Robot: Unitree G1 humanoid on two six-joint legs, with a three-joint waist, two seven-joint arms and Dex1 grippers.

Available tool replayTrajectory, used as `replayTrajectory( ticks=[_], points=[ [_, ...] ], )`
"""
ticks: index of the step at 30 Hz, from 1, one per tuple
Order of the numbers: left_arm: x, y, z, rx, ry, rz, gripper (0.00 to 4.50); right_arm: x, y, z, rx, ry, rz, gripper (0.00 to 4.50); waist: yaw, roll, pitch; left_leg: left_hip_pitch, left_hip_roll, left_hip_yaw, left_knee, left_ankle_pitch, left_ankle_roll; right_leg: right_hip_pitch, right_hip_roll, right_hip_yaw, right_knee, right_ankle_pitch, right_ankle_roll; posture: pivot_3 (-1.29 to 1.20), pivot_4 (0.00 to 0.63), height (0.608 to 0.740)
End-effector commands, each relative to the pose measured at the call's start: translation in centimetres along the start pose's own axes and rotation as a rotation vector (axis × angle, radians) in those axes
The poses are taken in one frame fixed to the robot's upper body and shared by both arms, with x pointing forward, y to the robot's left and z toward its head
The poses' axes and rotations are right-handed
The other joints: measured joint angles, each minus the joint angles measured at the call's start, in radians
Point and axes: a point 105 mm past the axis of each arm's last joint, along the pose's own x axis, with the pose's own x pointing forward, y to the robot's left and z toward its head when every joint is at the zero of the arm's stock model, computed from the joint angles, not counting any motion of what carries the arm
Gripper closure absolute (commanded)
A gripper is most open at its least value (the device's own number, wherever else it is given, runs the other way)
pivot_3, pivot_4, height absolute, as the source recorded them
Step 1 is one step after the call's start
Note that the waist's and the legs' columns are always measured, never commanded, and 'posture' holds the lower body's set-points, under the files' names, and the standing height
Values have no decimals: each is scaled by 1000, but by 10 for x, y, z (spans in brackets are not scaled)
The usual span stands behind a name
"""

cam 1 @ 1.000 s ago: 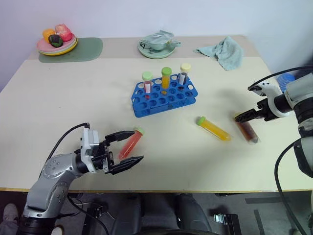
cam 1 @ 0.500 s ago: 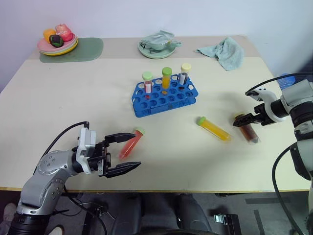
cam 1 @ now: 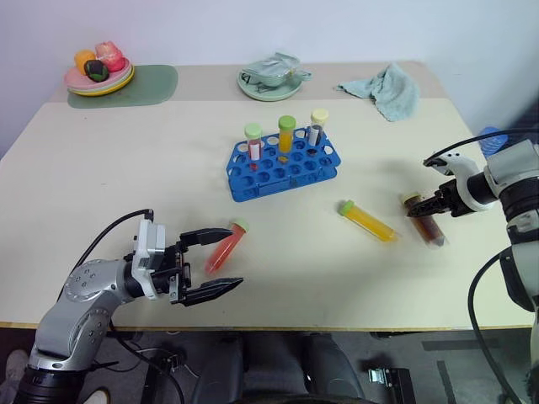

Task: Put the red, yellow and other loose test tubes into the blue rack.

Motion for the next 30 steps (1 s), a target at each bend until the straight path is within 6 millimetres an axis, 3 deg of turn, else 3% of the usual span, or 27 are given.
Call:
replayTrajectory(
  ticks=[1, 10, 14, 30],
  points=[
    [0, -3, 9, 37, -18, -6, 0, 2, 2, 3, -16, -13, 4, 2401, -1, 0, 0, 0, 0, 0, 0, 0, 0, 0, 0, 0, 0, 0, 0, 0, 150, 740],
    [0, -2, 10, 43, -21, 6, 0, 5, 3, 5, -43, -23, 3, 2401, -5, 0, 0, 1, 0, 0, 1, 0, 0, 1, 0, 0, 1, 0, 0, 0, 150, 740],
    [0, -2, 10, 46, -22, 9, 0, 6, 2, 5, -48, -33, -6, 3588, -14, -1, 0, 1, 0, 0, 1, 0, 0, 1, 0, 0, 1, 0, 0, 0, 150, 740],
    [2, 3, 10, 59, -22, 12, 0, 6, 0, 8, -60, -76, -12, 3725, -21, -1, -1, 1, 0, -1, 2, 0, 0, 2, 1, 0, 2, 0, 0, 0, 150, 740]
  ],
)
